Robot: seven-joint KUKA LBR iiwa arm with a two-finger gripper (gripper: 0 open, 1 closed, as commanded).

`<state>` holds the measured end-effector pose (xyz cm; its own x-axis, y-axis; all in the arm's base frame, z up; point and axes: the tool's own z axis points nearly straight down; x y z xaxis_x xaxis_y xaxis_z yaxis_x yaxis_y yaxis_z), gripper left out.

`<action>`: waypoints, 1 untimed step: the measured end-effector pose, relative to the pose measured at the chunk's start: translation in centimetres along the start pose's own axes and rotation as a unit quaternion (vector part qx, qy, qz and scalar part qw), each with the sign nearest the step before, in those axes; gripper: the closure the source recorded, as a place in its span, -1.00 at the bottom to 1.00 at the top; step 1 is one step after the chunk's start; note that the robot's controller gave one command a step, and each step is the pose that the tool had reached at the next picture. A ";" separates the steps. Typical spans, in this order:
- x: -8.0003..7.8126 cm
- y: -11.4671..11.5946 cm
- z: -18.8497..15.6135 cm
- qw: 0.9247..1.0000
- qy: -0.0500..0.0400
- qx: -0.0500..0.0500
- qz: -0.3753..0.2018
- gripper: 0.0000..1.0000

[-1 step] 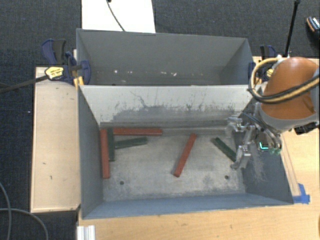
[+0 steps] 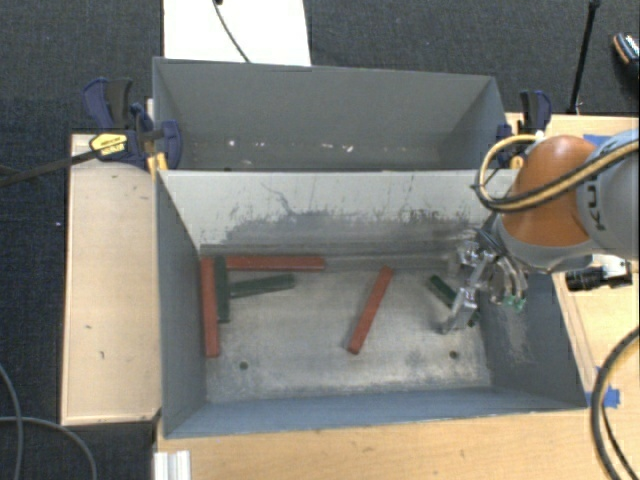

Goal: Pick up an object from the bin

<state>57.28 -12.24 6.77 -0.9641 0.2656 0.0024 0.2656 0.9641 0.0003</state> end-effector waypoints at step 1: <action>-0.1 0.0 -0.3 1.000 -0.002 0.000 -0.003 1.00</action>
Offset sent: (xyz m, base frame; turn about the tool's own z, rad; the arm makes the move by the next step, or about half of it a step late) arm 0.0000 0.0000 0.0000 0.0000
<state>57.36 -12.22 7.04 -0.9658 0.2594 -0.0009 0.2594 0.9658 0.0000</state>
